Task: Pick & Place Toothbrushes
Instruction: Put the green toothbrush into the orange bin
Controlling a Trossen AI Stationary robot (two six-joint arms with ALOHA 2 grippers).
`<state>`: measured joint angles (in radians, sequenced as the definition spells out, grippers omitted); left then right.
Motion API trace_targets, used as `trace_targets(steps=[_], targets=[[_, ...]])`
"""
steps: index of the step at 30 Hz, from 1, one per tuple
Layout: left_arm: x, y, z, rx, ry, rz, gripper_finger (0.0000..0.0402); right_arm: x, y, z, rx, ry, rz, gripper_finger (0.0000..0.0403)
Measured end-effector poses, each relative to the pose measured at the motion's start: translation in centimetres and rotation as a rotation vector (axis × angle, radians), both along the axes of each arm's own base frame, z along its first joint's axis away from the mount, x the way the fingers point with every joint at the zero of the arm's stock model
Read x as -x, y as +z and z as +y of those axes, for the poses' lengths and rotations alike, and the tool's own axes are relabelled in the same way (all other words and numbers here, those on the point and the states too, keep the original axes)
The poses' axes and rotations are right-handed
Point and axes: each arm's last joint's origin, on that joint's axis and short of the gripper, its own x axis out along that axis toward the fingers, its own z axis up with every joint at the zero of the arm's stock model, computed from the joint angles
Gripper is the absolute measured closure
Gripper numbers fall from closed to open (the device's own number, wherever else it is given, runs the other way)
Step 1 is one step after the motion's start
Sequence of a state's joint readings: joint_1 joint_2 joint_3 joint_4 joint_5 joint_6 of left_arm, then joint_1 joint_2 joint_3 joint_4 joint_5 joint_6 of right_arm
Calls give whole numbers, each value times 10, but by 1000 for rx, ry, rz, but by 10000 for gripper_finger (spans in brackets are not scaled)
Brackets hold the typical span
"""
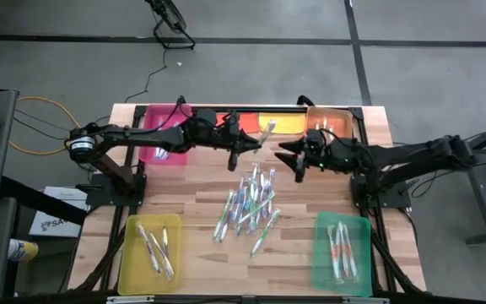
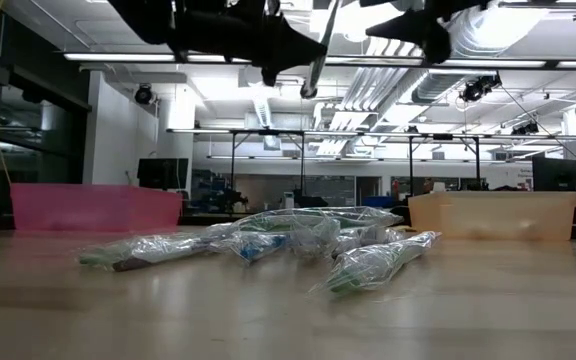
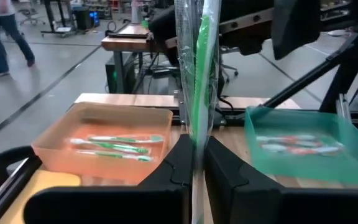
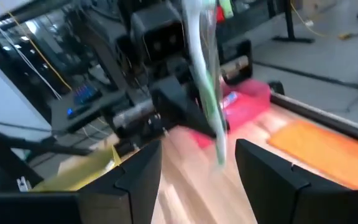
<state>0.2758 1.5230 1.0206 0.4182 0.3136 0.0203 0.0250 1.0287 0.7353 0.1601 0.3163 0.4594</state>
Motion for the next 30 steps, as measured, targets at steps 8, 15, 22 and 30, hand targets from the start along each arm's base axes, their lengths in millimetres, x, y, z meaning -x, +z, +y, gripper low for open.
trace_targets(steps=[8, 15, 22, 30], targets=[[0, 0, -1, -28, -44, -2, 391, -26, -6, -29, 62, -6, -94, 204], [2, -2, 6, -37, -27, 14, 391, -37, -7, -37, 68, 85, -178, 204], [6, -2, 18, -44, -47, 18, 391, -38, -9, -47, 71, 44, -182, 238], [4, -10, 29, -27, -78, 17, 391, -35, -2, -58, 94, 48, -246, 370]])
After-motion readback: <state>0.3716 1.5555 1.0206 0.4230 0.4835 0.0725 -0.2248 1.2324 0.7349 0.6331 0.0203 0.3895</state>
